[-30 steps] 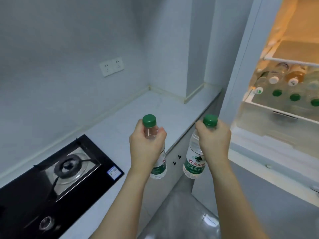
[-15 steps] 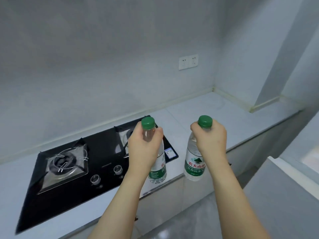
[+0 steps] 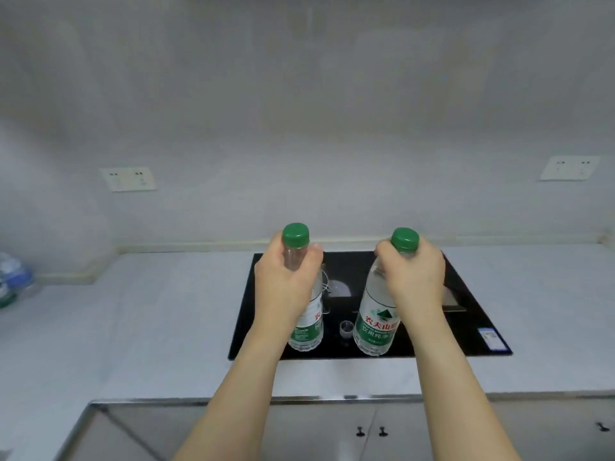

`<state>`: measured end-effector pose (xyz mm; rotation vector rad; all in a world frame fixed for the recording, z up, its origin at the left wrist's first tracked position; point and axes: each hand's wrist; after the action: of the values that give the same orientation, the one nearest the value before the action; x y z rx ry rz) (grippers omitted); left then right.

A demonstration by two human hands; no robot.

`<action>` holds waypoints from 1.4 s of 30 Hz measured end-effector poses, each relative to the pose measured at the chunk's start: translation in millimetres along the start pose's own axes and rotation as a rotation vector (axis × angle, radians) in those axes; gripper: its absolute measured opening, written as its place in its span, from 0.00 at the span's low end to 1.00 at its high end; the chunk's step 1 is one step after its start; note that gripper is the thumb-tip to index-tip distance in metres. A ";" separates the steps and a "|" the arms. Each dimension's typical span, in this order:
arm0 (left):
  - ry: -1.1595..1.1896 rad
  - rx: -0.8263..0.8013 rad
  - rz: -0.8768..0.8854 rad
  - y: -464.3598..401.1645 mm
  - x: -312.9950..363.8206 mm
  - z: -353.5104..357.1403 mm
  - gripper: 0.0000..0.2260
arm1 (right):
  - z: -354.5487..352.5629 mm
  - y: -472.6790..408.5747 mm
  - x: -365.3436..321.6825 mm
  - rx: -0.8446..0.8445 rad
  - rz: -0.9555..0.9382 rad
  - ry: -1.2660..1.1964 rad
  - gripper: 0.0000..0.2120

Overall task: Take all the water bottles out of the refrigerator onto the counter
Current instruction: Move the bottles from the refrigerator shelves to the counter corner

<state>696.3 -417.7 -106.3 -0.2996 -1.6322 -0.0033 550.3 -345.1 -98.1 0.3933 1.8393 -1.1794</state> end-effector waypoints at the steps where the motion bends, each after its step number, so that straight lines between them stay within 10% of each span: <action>1: 0.002 0.026 0.005 -6.2 -1.2 -20.7 0.03 | 19.4 4.2 -8.1 -0.024 -0.012 -0.013 0.11; 12: -0.022 0.267 -0.046 -63.8 -25.2 -186.0 0.04 | 190.4 24.1 -68.8 -0.222 -0.020 -0.169 0.10; 42: -0.085 0.597 -0.378 -264.1 -128.8 -348.5 0.02 | 533.2 -10.5 -26.9 -0.735 0.003 -0.462 0.08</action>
<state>992.9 -760.5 -154.7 0.4714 -1.6718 0.2080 829.6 -797.1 -151.2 -0.2751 1.7039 -0.4637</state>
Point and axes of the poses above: each hand's wrist, its own y-axis away from the middle knuckle, its own z-axis out of the palm, x = y × z, and after that the axes turned 15 degrees about -z, right-handed
